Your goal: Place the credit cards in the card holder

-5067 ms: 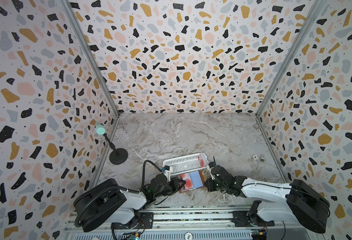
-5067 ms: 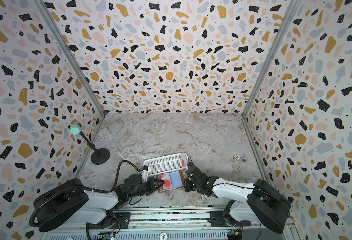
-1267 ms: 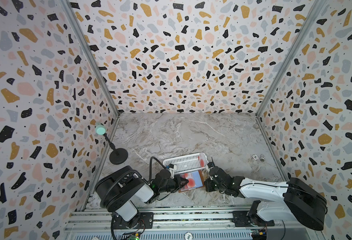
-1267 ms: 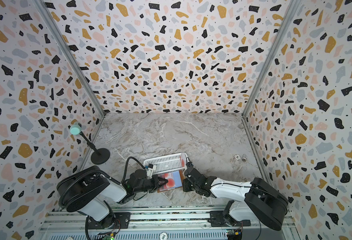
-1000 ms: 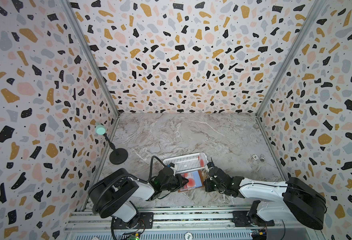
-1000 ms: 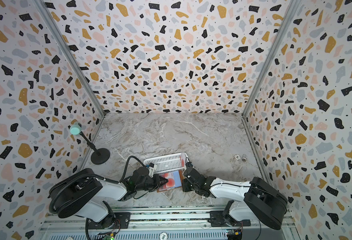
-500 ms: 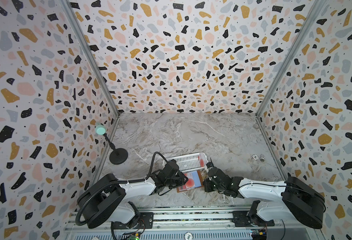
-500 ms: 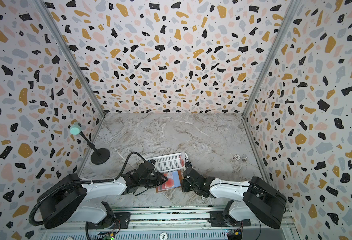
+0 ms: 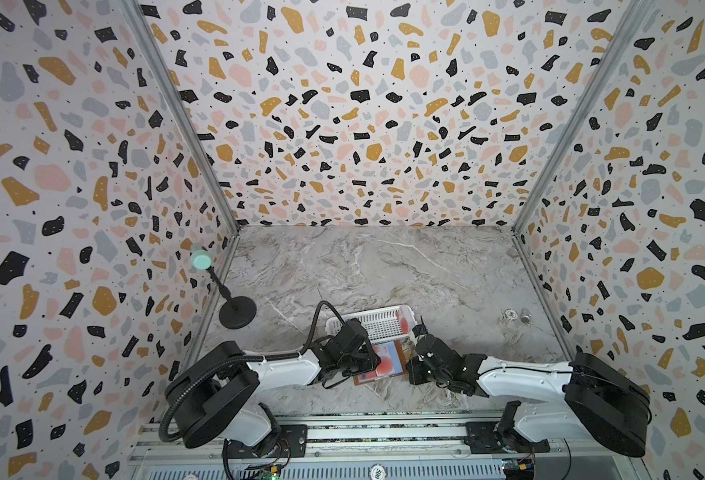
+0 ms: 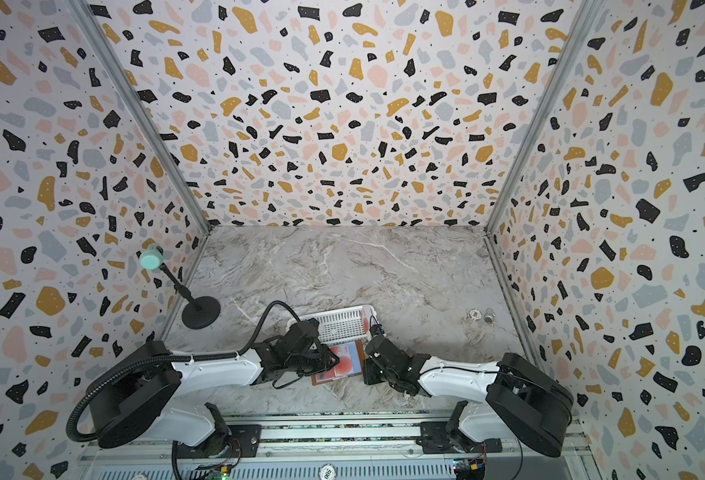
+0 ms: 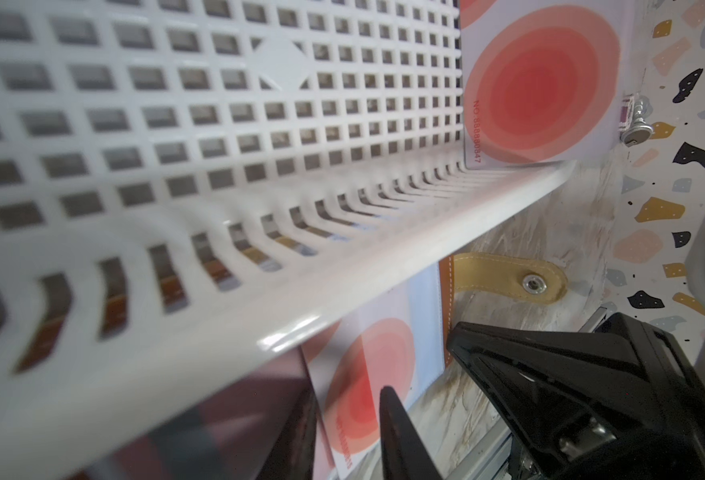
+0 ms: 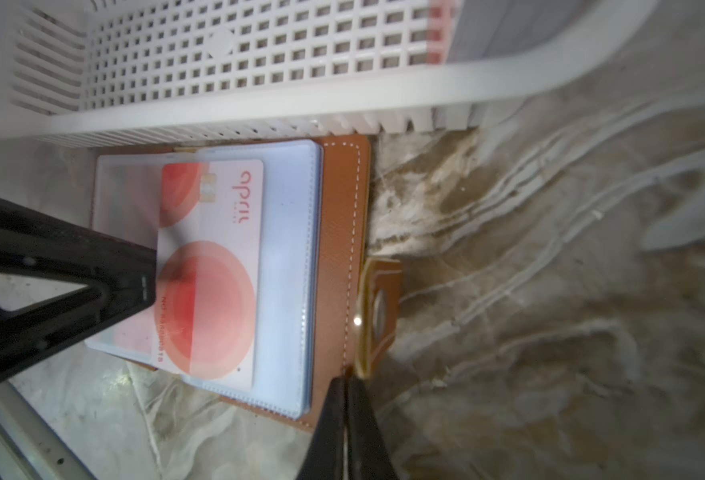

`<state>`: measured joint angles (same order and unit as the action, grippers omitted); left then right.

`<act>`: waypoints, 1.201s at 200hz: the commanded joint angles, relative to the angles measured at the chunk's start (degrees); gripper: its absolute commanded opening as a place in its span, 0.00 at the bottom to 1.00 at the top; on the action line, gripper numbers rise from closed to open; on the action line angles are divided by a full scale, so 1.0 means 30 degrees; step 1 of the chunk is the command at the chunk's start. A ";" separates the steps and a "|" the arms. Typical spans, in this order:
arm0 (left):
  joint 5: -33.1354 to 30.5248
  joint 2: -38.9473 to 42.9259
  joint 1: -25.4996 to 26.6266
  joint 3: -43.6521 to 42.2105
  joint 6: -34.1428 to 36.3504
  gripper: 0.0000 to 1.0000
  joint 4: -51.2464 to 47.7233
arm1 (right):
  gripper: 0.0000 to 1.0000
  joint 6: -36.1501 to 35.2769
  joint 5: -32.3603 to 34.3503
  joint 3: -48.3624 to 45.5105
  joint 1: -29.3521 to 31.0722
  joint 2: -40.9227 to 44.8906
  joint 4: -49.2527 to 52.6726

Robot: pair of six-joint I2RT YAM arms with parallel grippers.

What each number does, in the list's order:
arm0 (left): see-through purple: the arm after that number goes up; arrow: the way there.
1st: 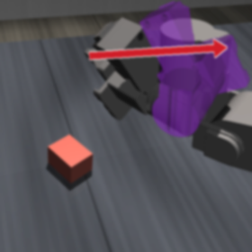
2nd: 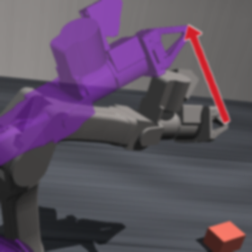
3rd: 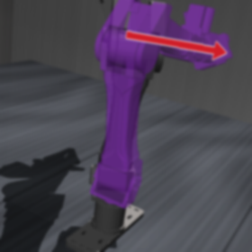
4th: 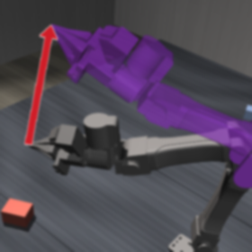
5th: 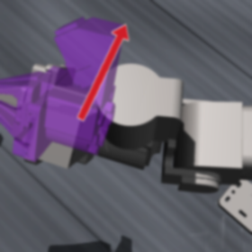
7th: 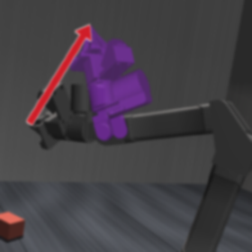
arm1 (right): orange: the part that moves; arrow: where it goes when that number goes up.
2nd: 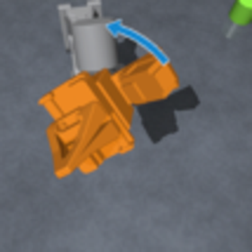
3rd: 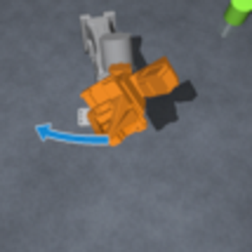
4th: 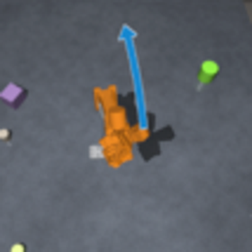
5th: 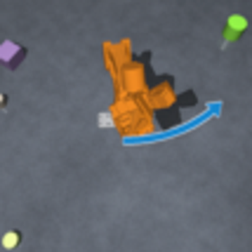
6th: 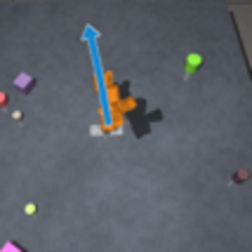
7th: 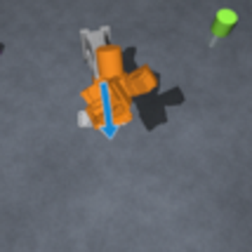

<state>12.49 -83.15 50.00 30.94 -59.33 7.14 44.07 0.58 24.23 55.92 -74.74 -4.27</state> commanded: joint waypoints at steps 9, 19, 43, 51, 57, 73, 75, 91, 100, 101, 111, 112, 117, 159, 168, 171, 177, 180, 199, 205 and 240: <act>-0.0263 -0.0650 0.0136 0.0540 0.0500 0.29 -0.0774 | 0.07 0.0080 0.0042 0.0365 0.0247 -0.0442 0.0687; -0.0152 -0.0819 0.0155 0.0607 0.0500 0.29 -0.0629 | 0.07 0.0099 0.0025 0.0361 0.0278 -0.0458 0.0638; -0.0004 -0.1136 0.0281 0.0872 0.0412 0.29 -0.0387 | 0.07 0.0103 -0.0009 0.0376 0.0329 -0.0407 0.0526; 0.0024 -0.1219 0.0346 0.0983 0.0412 0.29 -0.0331 | 0.07 0.0089 -0.0033 0.0381 0.0352 -0.0403 0.0471; 0.0053 -0.1270 0.0377 0.1064 0.0412 0.29 -0.0328 | 0.07 0.0089 -0.0043 0.0394 0.0366 -0.0381 0.0452; 0.0165 -0.1372 0.0451 0.1212 0.0382 0.28 -0.0186 | 0.07 0.0086 -0.0094 0.0362 0.0384 -0.0368 0.0373; 0.0170 -0.1373 0.0445 0.1211 0.0382 0.28 -0.0175 | 0.07 0.0099 -0.0102 0.0362 0.0398 -0.0355 0.0349; 0.0198 -0.1432 0.0519 0.1274 0.0381 0.28 -0.0182 | 0.07 0.0119 -0.0103 0.0361 0.0421 -0.0307 0.0337; 0.0172 -0.1449 0.0528 0.1233 0.0368 0.28 -0.0182 | 0.07 0.0113 -0.0119 0.0355 0.0417 -0.0254 0.0322; 0.0158 -0.1441 0.0515 0.1232 0.0375 0.28 -0.0167 | 0.07 0.0108 -0.0141 0.0358 0.0410 -0.0239 0.0316; 0.0196 -0.1378 0.0508 0.1155 0.0333 0.28 -0.0070 | 0.07 0.0069 -0.0297 0.0239 0.0417 -0.0130 0.0116; 0.0213 -0.1390 0.0520 0.1149 0.0328 0.28 -0.0067 | 0.06 0.0071 -0.0333 0.0227 0.0424 -0.0118 0.0082; 0.0230 -0.1366 0.0547 0.1145 0.0296 0.28 -0.0009 | 0.06 0.0059 -0.0436 0.0159 0.0410 -0.0065 -0.0048; 0.0619 -0.1350 0.0676 0.0979 -0.0028 0.27 0.0650 | 0.06 0.0058 -0.0954 -0.0245 0.0439 0.0391 -0.0779; 0.0645 -0.1363 0.0718 0.0996 0.0001 0.27 0.0664 | 0.07 0.0059 -0.0984 -0.0305 0.0440 0.0449 -0.0843; 0.0660 -0.1376 0.0709 0.1018 0.0001 0.27 0.0668 | 0.07 0.0069 -0.0991 -0.0308 0.0455 0.0450 -0.0844; 0.0678 -0.1389 0.0775 0.1023 0.0000 0.27 0.0689 | 0.06 0.0048 -0.1063 -0.0341 0.0452 0.0479 -0.0910; 0.0704 -0.1419 0.0785 0.1028 0.0001 0.27 0.0689 | 0.06 0.0034 -0.1093 -0.0360 0.0445 0.0483 -0.0977; 0.0728 -0.1489 0.0824 0.1098 0.0029 0.27 0.0675 | 0.07 0.0041 -0.1094 -0.0397 0.0457 0.0481 -0.1007; 0.0758 -0.1476 0.0824 0.1121 0.0031 0.27 0.0657 | 0.07 0.0041 -0.1104 -0.0400 0.0443 0.0524 -0.1005; 0.0349 -0.0969 0.0912 0.1219 0.0557 0.27 -0.0525 | 0.07 0.0267 -0.0585 -0.0357 0.0461 0.0520 -0.0580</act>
<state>12.75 -86.91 51.86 33.63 -59.09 7.38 44.10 -0.62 23.27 56.60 -74.26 -5.98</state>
